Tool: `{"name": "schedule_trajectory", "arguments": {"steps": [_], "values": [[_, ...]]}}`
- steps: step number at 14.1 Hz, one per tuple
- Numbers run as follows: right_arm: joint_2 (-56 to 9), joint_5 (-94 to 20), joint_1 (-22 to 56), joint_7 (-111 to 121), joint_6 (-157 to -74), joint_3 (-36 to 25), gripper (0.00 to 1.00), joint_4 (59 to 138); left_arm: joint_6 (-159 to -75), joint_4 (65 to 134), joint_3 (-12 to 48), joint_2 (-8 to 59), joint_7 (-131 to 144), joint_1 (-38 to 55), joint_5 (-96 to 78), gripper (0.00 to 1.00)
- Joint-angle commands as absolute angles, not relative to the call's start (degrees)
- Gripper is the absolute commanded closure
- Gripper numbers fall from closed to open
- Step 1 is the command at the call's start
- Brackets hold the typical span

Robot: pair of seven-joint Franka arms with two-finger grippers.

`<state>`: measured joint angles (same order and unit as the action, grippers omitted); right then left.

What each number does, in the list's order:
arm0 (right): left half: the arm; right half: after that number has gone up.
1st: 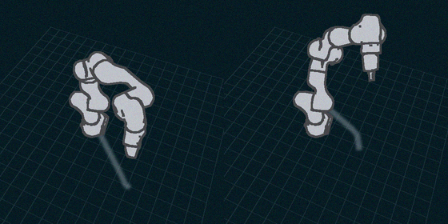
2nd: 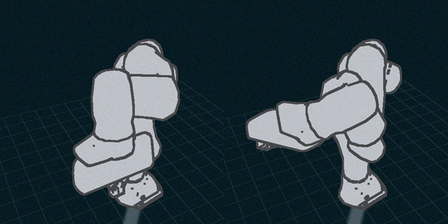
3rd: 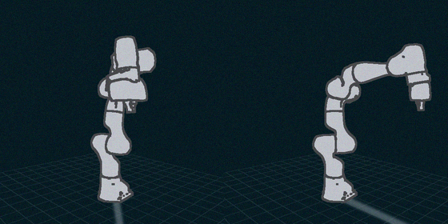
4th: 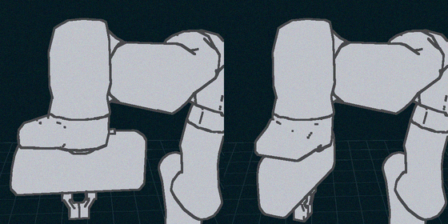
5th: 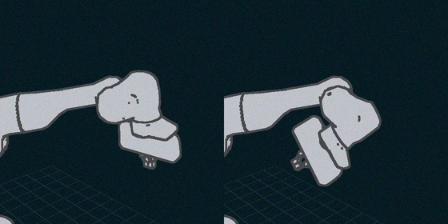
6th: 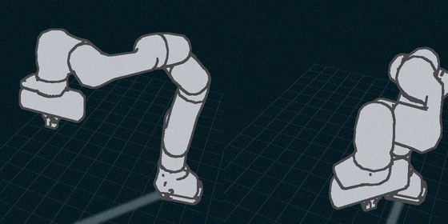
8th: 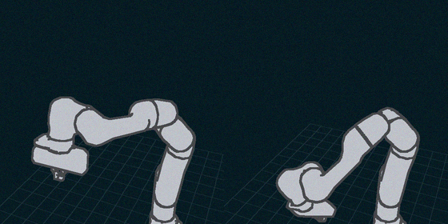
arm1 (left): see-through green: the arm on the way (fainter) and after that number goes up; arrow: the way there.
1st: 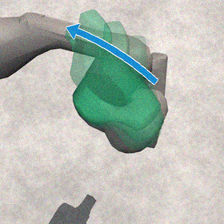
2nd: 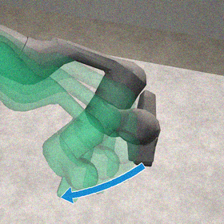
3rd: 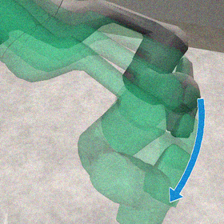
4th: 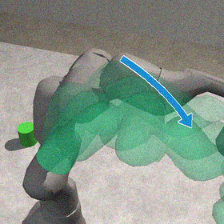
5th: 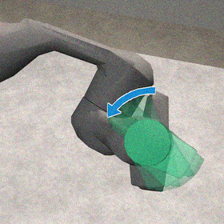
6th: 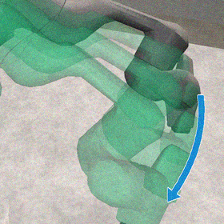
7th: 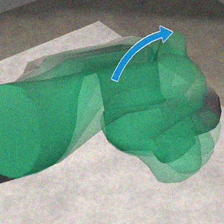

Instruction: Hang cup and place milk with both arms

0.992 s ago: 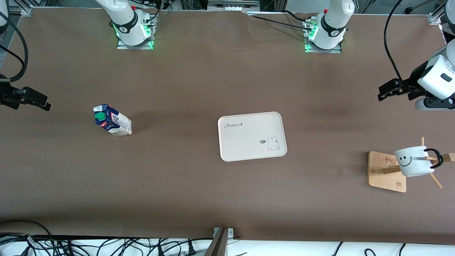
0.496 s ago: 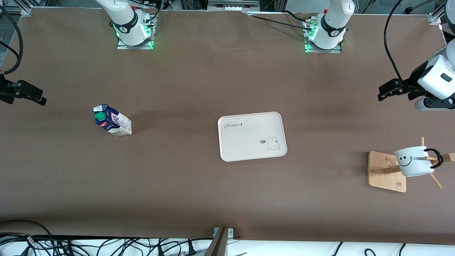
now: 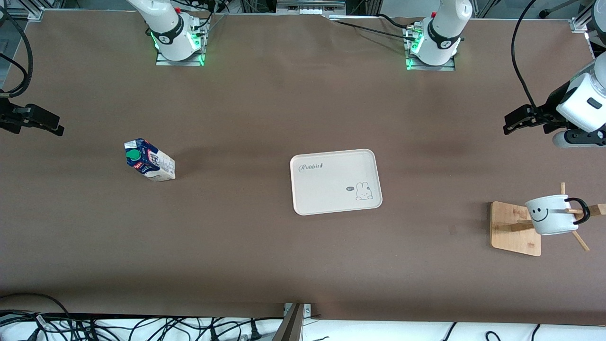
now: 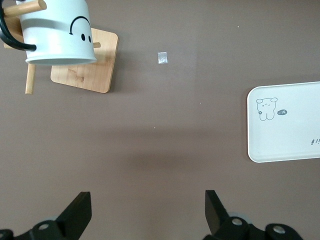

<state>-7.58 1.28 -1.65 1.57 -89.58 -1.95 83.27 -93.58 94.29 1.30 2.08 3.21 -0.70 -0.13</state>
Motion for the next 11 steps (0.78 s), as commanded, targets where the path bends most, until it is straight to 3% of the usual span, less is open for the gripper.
{"name": "schedule_trajectory", "arguments": {"steps": [1, 11], "values": [[-8.0, 2.0, -2.3, 0.8, -88.2, -1.3, 0.0, 81.8, -93.3, 92.9, 1.0, 2.7, 3.4, -0.4, -0.4, 0.0], [-8.0, 0.3, -2.6, 0.2, -87.6, -1.6, 0.0, 81.8, -93.3, 92.9, 1.1, 2.7, 3.3, -0.4, -0.4, 0.0]]}}
